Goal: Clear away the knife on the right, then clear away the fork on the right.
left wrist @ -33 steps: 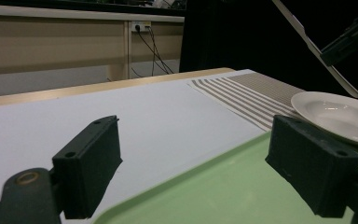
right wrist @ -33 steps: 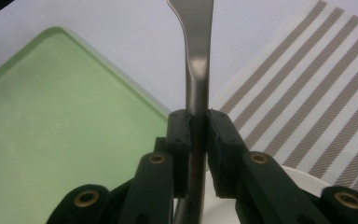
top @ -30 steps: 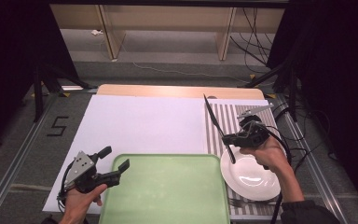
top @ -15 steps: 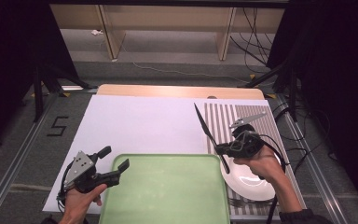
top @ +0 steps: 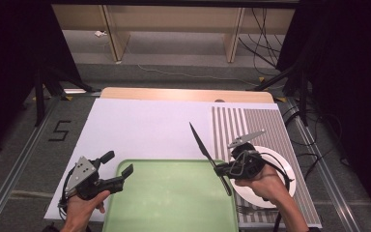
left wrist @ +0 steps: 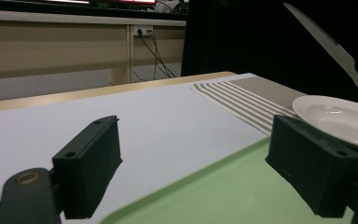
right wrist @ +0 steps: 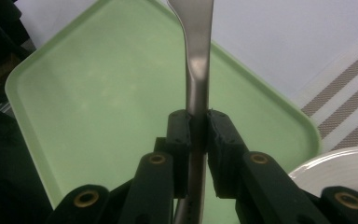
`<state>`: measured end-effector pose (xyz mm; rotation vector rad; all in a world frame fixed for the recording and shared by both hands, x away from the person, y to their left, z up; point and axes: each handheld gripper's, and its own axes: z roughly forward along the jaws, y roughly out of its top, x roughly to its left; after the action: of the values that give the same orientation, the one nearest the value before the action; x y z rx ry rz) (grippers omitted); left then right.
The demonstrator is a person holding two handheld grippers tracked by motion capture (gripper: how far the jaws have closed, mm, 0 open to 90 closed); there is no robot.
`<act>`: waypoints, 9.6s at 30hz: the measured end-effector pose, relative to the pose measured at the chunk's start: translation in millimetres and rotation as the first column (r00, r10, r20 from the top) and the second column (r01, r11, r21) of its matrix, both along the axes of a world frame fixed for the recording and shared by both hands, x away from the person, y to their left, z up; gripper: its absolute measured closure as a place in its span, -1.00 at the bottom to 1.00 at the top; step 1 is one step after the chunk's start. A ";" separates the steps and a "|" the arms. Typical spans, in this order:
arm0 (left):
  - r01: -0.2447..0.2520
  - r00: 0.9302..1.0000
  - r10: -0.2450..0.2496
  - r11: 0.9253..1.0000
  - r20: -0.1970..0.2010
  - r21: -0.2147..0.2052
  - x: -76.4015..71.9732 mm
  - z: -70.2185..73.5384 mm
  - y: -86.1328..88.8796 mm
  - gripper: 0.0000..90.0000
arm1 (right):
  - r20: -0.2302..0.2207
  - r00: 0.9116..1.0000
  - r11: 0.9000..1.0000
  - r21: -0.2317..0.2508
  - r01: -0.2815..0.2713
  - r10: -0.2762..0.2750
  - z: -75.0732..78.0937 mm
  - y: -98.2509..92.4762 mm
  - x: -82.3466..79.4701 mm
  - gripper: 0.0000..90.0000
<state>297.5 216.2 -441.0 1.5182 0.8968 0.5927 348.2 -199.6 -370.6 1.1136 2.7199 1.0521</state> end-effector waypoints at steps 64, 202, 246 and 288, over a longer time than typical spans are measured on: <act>-0.008 1.000 0.008 1.000 0.012 -0.011 -1.3 1.7 1.5 -0.64 | -0.211 0.977 0.951 -0.297 -0.091 0.027 -75.8 39.2 -55.4 0.78; -0.010 1.000 0.010 1.000 0.011 -0.008 0.1 2.5 0.7 -0.64 | -0.002 0.997 0.997 -0.012 0.071 -0.071 -56.8 -6.0 -70.1 -0.54; -0.016 1.000 0.017 1.000 0.017 -0.011 -1.6 3.3 3.6 -0.64 | 0.014 0.944 0.943 0.034 0.330 -0.331 -42.2 -103.4 -85.8 -0.64; -0.015 1.000 0.015 1.000 0.019 -0.012 -1.4 3.5 3.3 -0.64 | -0.023 0.888 0.878 -0.164 0.450 -0.459 -69.6 -160.2 -84.8 -0.62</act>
<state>296.1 219.5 -437.5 1.4938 0.8962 0.6105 263.4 -359.8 -440.2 1.6637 2.3388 0.7306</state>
